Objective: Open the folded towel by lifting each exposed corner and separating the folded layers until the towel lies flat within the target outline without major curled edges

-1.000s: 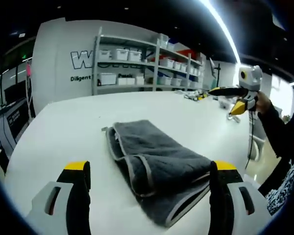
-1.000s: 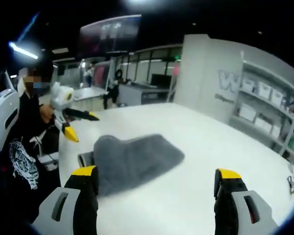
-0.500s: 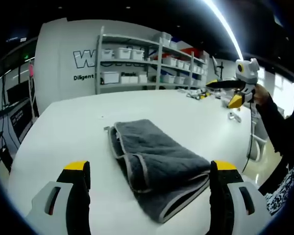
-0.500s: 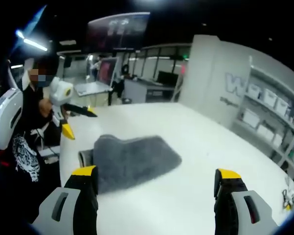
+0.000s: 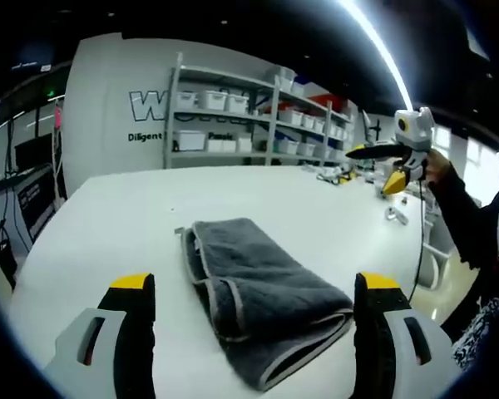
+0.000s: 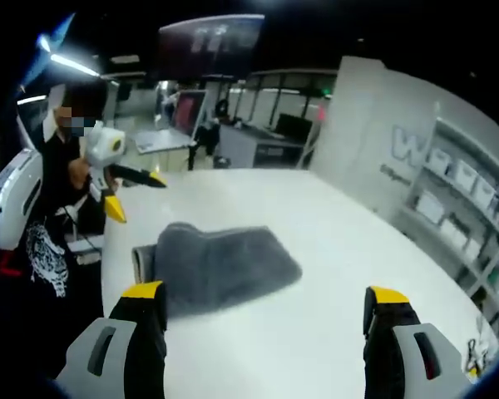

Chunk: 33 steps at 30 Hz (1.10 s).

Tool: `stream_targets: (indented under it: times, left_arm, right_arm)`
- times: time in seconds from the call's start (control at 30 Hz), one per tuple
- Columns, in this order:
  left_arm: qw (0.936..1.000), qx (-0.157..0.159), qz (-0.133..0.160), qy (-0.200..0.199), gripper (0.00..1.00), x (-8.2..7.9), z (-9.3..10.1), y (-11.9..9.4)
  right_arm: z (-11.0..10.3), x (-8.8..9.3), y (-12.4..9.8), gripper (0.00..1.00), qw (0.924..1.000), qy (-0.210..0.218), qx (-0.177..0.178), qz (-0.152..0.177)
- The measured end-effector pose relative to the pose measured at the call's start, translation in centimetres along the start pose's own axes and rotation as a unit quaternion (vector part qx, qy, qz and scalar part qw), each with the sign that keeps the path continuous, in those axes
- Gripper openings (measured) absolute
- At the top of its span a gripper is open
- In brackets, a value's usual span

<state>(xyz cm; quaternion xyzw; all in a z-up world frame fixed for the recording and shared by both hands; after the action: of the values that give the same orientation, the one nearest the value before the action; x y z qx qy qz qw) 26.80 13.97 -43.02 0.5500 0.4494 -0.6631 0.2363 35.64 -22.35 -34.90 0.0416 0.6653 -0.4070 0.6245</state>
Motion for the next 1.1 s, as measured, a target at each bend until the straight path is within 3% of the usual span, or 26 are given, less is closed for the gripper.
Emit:
stream_targets:
  times: [0.4,0.53,0.63,0.73,1.1]
  left_arm:
    - [0.9992,-0.032,0.014,-0.022,0.99,0.2,0.9,0.0]
    - [0.9997,-0.015,-0.005,-0.020,0.99,0.1,1.3,0.0]
    - [0.9989,-0.002,-0.046,-0.006,0.99,1.2,1.5,0.1]
    - [0.9981,-0.002,-0.062,-0.002,0.99,1.9,1.4,0.2]
    - [0.9977,0.014,-0.065,-0.012,0.99,2.0,1.7,0.0]
  right_arm:
    - [1.9,-0.9,0.3,1.00,0.9992,-0.018,-0.016,-0.031]
    - [2.1,-1.2,0.5,1.00,0.9989,-0.023,-0.019,-0.035]
    - [2.5,-1.6,0.8,1.00,0.9985,-0.032,-0.021,-0.038]
    - [3.0,-2.3,1.1,1.00,0.9976,-0.042,-0.025,-0.049]
    - [4.0,-4.3,2.3,1.00,0.9949,-0.068,-0.041,-0.063]
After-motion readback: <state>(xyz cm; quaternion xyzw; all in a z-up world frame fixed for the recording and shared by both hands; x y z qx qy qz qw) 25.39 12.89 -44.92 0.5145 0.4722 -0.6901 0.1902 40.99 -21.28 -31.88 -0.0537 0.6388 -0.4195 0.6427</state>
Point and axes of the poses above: the point that each gripper's makers call its tool centre point, and the gripper's own axes: y roughly forward along the fingers, z roughly to its right, x roughly out of its underside, the point moved 10 cm from there along -y, roughly backward along the fingers, and after that the axes turned 8 degrees about y, right-handed, at the moved point
